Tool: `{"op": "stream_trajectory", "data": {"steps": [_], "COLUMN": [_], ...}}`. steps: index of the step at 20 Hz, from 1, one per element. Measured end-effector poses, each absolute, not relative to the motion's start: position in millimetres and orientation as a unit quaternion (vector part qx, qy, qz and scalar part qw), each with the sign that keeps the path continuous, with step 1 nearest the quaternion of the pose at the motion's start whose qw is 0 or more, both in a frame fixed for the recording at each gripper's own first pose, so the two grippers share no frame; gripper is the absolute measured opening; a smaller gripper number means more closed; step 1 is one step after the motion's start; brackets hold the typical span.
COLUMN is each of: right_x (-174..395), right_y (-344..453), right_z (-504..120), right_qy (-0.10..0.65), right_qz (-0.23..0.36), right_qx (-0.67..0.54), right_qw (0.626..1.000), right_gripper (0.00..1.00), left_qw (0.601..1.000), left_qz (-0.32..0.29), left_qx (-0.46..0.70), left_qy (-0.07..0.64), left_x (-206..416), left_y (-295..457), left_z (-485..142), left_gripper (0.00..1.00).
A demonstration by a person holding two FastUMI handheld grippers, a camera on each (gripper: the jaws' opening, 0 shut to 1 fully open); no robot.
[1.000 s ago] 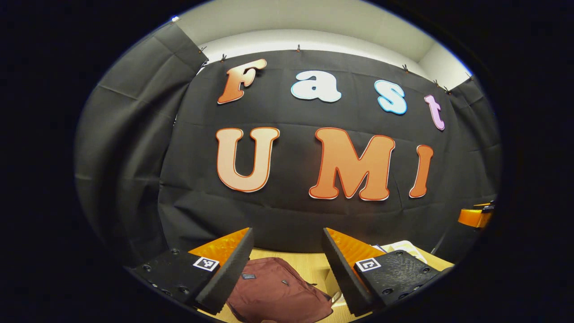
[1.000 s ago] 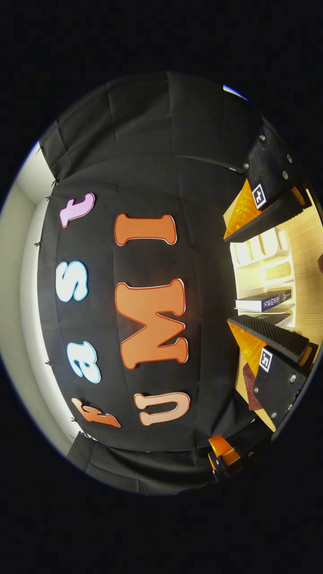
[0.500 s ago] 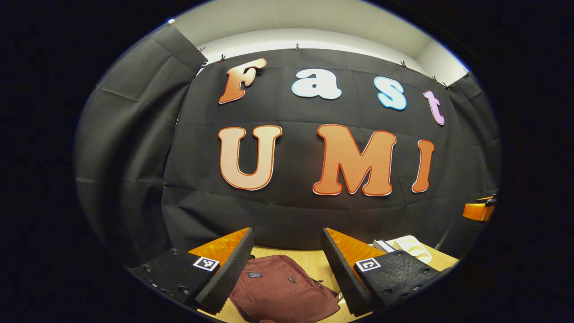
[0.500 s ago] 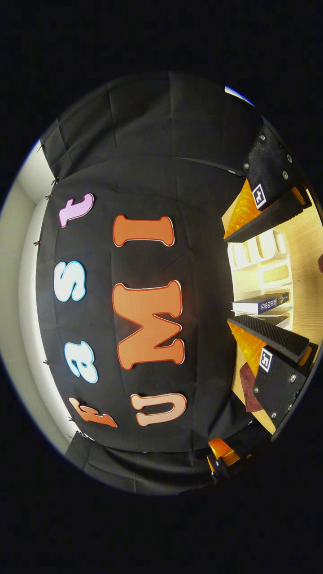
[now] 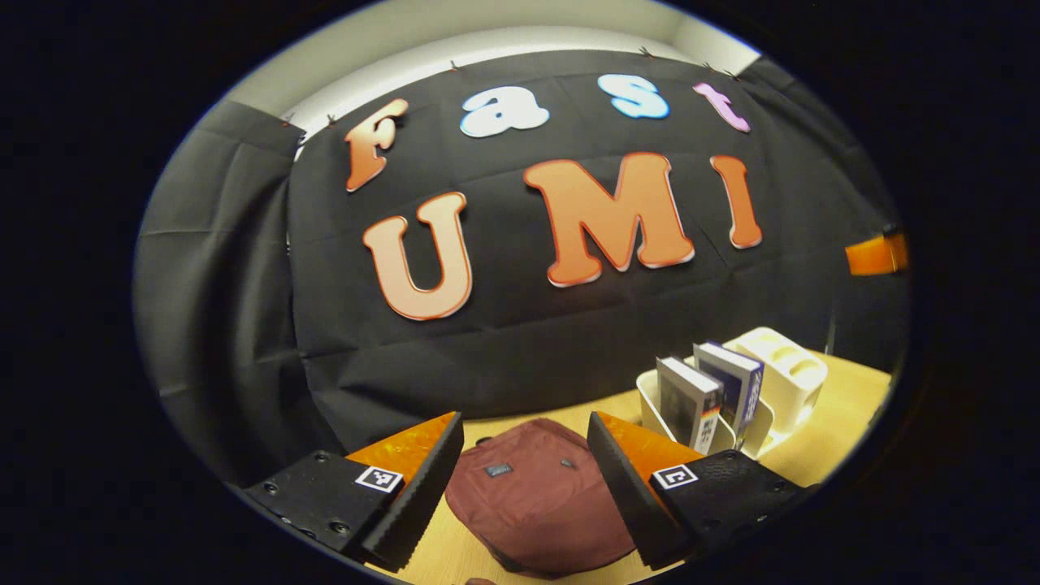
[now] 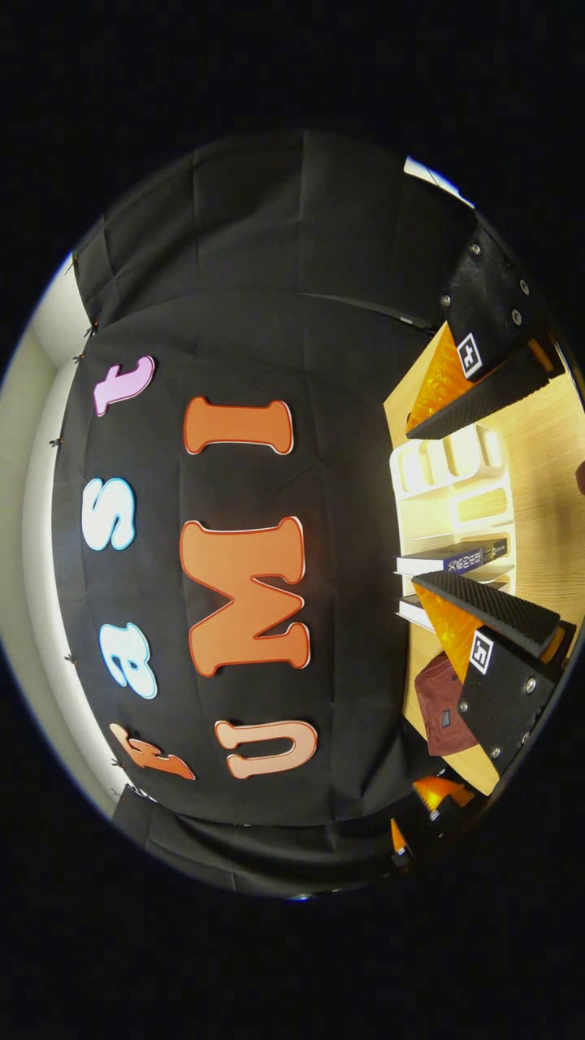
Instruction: Open the schoolbag, grab two books from the bookshelf and put them into the schoolbag.
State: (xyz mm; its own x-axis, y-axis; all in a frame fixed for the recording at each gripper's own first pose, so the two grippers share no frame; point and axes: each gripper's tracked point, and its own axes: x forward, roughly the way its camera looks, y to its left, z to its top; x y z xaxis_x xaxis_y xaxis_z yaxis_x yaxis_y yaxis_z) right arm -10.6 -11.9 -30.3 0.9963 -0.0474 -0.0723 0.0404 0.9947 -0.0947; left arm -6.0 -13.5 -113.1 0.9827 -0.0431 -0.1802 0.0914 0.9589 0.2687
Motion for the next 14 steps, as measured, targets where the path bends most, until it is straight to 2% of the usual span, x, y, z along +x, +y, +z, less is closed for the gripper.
{"op": "stream_trajectory", "data": {"steps": [1, 2, 9, 14], "right_x": [-12.0, -12.7, -18.6, -30.7], "right_y": [-14.1, -15.8, -43.0, -70.4], "right_z": [-34.6, -37.9, -66.1, -76.9], "right_qy": [0.043, 0.049, 0.088, 0.105], "right_qz": [-0.024, -0.027, -0.057, -0.086], "right_qx": [-0.044, -0.042, -0.054, -0.059], "right_qw": [0.998, 0.998, 0.993, 0.989], "right_gripper": [0.97, 0.96, 0.96, 0.97], "left_qw": [0.983, 0.979, 0.924, 0.88], "left_qz": [-0.036, -0.041, -0.088, -0.148], "left_qx": [0.149, 0.16, 0.278, 0.346], "left_qy": [0.101, 0.116, 0.246, 0.289], "left_x": [-10.3, -17.2, -59.6, -67.6], "left_y": [-14.5, -17.6, -45.6, -88.3], "left_z": [-131.9, -150.9, -285.6, -354.5], "left_gripper": [1.0, 0.95, 0.97, 0.98]}}
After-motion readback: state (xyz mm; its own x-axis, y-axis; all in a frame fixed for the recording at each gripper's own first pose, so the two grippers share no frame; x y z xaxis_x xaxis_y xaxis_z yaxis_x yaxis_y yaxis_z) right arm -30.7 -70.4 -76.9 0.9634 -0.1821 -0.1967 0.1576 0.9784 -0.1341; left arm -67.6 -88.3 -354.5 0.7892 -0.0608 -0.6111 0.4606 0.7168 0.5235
